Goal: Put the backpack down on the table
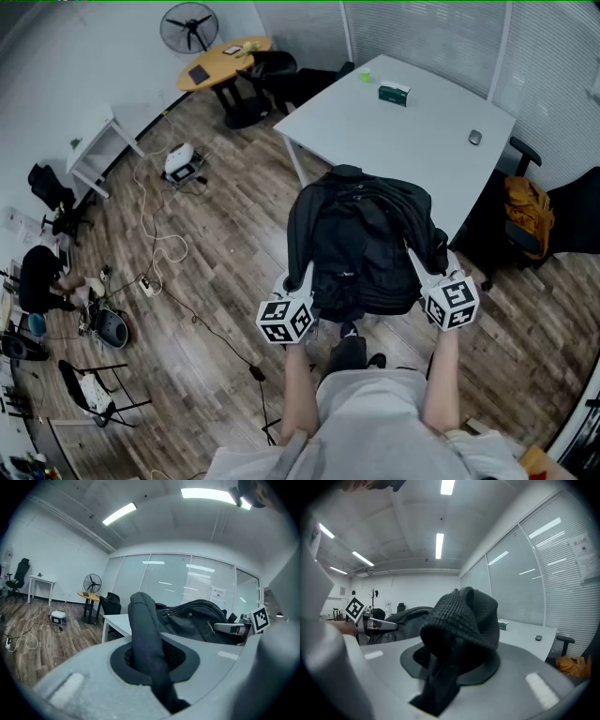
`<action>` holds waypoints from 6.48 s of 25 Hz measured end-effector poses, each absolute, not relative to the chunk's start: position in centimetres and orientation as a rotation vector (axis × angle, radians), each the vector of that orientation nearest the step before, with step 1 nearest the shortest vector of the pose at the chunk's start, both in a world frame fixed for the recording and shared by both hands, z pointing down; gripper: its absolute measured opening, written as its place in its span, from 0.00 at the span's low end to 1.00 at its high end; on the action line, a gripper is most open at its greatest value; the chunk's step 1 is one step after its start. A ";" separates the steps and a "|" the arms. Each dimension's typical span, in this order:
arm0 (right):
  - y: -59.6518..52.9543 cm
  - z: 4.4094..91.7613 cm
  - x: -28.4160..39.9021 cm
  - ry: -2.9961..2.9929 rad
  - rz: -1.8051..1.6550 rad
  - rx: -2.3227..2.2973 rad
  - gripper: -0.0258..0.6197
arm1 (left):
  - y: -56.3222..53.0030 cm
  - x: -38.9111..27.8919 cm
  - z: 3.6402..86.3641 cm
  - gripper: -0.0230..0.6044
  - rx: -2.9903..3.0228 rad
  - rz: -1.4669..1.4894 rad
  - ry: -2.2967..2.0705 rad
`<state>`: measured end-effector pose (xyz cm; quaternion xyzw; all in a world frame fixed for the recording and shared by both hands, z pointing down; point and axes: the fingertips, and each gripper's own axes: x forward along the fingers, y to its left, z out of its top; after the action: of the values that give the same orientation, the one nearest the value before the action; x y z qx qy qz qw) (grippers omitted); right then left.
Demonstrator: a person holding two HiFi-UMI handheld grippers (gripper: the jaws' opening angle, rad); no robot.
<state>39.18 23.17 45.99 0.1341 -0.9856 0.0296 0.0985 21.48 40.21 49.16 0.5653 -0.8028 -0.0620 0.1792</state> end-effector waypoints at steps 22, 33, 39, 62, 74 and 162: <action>25.1 46.5 38.9 -2.941 0.179 0.343 0.20 | 42.7 21.9 48.2 0.08 1.603 -0.160 -2.284; 20.4 46.2 35.8 -2.919 0.189 0.494 0.20 | 36.2 17.1 48.1 0.08 1.724 -0.171 -2.182; 16.6 45.8 32.6 -2.895 0.177 0.579 0.20 | 31.3 13.0 48.2 0.09 1.778 -0.181 -2.125; 9.2 45.2 14.1 -2.895 0.139 0.601 0.20 | 23.4 -5.7 47.9 0.08 1.822 -0.232 -2.110; 4.2 46.7 6.8 -2.906 0.170 0.549 0.20 | 19.6 -12.0 48.4 0.08 1.785 -0.214 -2.146; -26.9 66.1 -9.4 -2.148 0.688 1.185 0.30 | -30.3 -39.8 64.6 0.11 2.113 0.378 -1.326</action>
<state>-9.38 -26.92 66.12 0.4449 -0.8061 0.2583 0.2925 -39.81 -30.29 64.59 0.7978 -0.5007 0.1426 0.3042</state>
